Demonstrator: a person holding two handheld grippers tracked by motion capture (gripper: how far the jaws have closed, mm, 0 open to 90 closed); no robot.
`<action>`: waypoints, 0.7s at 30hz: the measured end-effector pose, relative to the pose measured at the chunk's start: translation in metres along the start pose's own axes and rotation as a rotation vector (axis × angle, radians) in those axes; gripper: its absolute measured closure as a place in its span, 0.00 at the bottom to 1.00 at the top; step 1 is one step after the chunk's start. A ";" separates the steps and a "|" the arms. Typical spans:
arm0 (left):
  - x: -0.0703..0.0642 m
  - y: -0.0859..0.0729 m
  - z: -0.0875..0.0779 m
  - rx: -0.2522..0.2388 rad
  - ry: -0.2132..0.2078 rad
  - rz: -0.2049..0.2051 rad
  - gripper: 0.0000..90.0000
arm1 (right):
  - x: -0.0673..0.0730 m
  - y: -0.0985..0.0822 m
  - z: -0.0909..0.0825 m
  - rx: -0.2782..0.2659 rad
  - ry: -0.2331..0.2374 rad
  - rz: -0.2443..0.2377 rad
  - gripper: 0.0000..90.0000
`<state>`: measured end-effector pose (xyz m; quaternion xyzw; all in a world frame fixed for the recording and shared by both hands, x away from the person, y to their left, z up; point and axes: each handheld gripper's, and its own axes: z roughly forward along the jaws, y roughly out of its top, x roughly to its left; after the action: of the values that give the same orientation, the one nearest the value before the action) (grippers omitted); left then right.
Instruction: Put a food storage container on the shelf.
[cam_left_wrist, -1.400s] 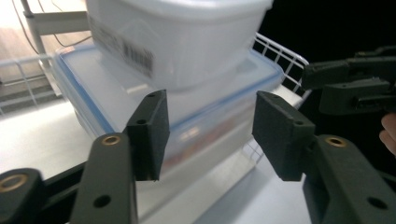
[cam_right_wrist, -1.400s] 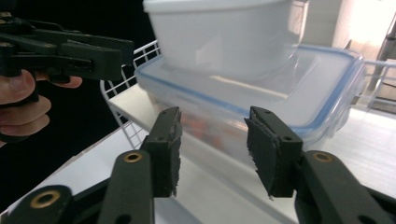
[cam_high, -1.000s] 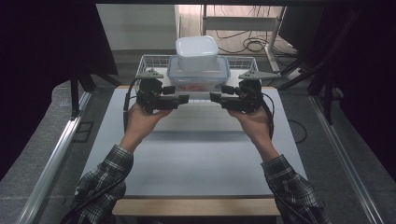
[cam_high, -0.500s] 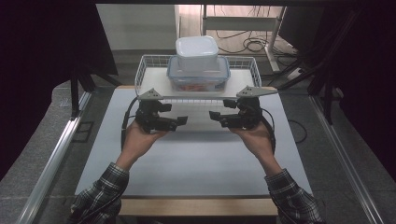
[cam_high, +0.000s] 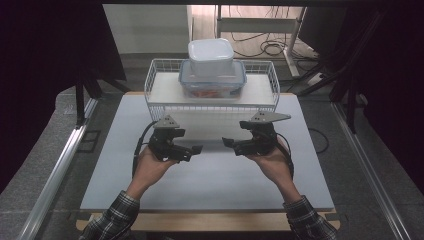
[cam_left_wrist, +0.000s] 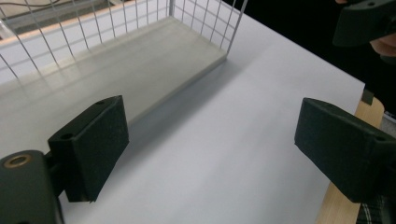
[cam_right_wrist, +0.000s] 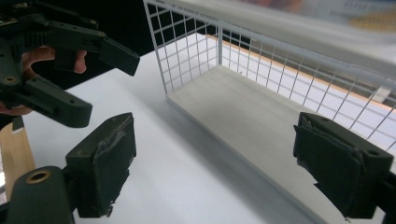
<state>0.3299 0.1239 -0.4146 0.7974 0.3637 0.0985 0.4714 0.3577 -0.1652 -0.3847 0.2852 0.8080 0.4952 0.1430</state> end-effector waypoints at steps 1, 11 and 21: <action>-0.001 -0.003 0.001 -0.002 -0.002 -0.006 0.11 | 0.000 -0.002 0.000 0.001 0.000 0.003 0.14; -0.005 -0.032 0.010 -0.007 -0.012 -0.018 0.08 | 0.001 -0.025 0.002 0.035 0.004 0.011 0.10; 0.000 -0.065 0.008 0.019 0.024 -0.015 0.07 | 0.001 -0.053 -0.004 0.057 0.017 0.033 0.04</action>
<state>0.3025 0.1373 -0.4728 0.7978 0.3760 0.1010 0.4603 0.3381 -0.1862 -0.4293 0.2980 0.8182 0.4769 0.1197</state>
